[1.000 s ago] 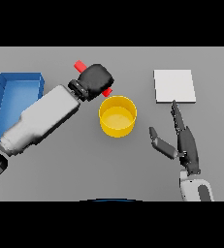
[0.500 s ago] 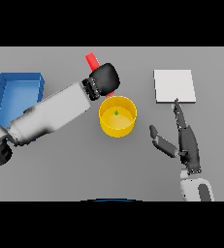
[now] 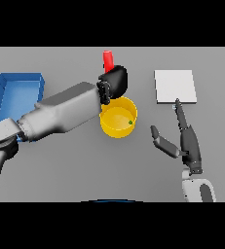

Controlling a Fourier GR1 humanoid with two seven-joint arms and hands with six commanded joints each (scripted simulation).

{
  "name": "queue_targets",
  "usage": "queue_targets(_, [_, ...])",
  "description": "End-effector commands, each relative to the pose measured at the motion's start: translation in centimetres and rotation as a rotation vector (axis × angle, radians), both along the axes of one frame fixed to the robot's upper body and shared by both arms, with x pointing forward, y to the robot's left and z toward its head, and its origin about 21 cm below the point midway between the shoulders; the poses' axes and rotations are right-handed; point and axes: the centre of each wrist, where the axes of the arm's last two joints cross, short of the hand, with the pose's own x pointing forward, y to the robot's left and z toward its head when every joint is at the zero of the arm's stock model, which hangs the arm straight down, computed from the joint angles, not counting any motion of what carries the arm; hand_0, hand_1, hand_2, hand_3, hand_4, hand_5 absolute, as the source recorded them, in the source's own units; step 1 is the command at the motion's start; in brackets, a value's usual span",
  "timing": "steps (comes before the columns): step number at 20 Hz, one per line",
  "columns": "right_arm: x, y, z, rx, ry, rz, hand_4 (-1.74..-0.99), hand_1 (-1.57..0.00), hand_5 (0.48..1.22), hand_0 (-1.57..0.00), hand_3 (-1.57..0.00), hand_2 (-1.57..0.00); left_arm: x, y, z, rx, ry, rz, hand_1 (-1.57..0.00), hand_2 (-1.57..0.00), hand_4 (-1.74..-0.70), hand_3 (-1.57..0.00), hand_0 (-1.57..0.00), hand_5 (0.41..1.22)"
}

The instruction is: Pick up the red beaker and tilt it to pour out 1 green nut into yellow bowl. Pick up the yellow bowl and place it on the metallic measuring scale.

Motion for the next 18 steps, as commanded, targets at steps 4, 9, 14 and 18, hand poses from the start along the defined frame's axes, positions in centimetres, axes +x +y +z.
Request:
queue_targets(4, [-0.6, -0.1, -0.7, 0.003, 0.001, -0.007, -1.151, 0.0, 0.634, 0.0, 0.0, 0.0, -0.4, -1.1, 0.3, 0.069, -0.047, -0.046, -1.57, -1.57, -1.72, -1.57, -1.57, 1.221])
queue_targets(9, [-0.1, 0.1, -0.4, 0.031, -0.015, 0.01, -1.147, 0.0, 0.642, 0.0, 0.0, 0.0, 1.4, -1.5, 5.2, 0.09, -0.141, -0.051, -1.57, -1.57, -1.72, -1.57, -1.57, 1.221])
queue_targets(14, [-0.4, 0.5, -0.5, 0.009, -0.037, 0.032, -1.16, 0.0, 0.663, 0.0, 0.0, 0.0, 4.5, 1.1, 14.0, -0.08, -0.285, 0.063, -1.57, -1.57, -1.73, -1.26, -1.57, 1.221])
queue_targets(18, [-0.2, 0.5, -0.5, 0.011, -0.03, 0.031, -1.152, 0.0, 0.652, 0.0, 0.0, 0.0, 6.8, 5.3, 20.7, -0.491, -0.252, 0.306, -1.57, -1.57, -1.73, -1.44, -1.57, 1.221])
